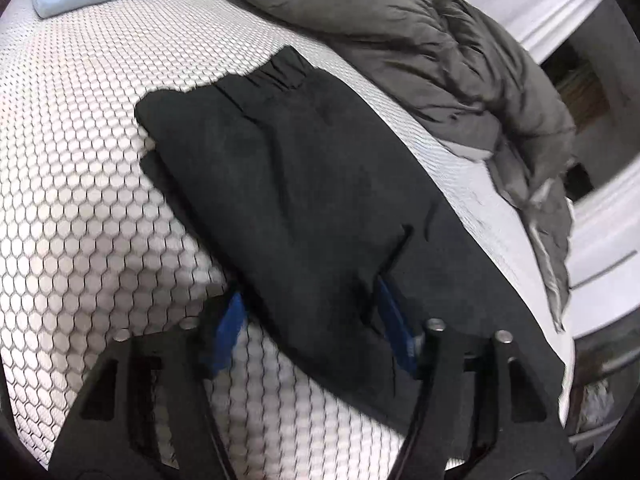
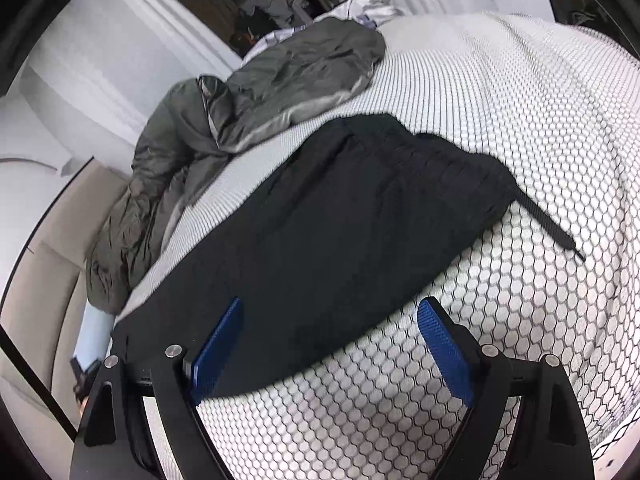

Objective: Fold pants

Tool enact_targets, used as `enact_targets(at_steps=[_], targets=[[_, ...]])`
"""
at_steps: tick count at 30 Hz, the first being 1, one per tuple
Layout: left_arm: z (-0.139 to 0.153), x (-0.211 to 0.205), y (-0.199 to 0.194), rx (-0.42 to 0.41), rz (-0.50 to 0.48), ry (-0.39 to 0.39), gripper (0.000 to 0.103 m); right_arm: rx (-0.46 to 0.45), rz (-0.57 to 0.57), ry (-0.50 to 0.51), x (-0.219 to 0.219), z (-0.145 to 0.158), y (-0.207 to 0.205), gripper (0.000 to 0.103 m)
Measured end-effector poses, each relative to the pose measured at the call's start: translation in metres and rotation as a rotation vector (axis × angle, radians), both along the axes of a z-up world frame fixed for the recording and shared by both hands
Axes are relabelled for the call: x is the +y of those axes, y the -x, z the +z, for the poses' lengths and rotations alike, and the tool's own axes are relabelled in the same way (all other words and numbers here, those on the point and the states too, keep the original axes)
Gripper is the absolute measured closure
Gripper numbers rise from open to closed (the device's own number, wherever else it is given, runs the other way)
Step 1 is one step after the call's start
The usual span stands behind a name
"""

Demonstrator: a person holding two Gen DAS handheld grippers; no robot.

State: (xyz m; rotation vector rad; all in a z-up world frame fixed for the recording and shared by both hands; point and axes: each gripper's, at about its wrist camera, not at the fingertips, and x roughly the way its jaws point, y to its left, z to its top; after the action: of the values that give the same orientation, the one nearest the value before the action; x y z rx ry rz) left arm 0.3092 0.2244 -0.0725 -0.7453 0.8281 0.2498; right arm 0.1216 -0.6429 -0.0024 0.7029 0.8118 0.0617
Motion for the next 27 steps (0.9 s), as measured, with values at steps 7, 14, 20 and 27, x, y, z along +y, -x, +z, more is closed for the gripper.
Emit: enact_targets(at_steps=[7,14,20,27], targets=[[0.0,0.005,-0.002,-0.028,0.035,-0.011,0.095,0.046,0.007,-0.053,-0.011,-0.014,-0.002,0.013],[0.004,0.007,0.002,-0.048,0.024,-0.014,0.099,0.02,-0.171,-0.1,-0.033,-0.04,-0.04,0.076],[0.018,0.009,0.06,-0.095,0.014,-0.041,0.1,-0.066,-0.139,-0.133,-0.029,-0.022,0.001,0.101],[0.01,0.017,0.111,-0.045,-0.014,-0.092,0.091,-0.008,-0.082,-0.127,-0.017,-0.037,0.057,0.092]])
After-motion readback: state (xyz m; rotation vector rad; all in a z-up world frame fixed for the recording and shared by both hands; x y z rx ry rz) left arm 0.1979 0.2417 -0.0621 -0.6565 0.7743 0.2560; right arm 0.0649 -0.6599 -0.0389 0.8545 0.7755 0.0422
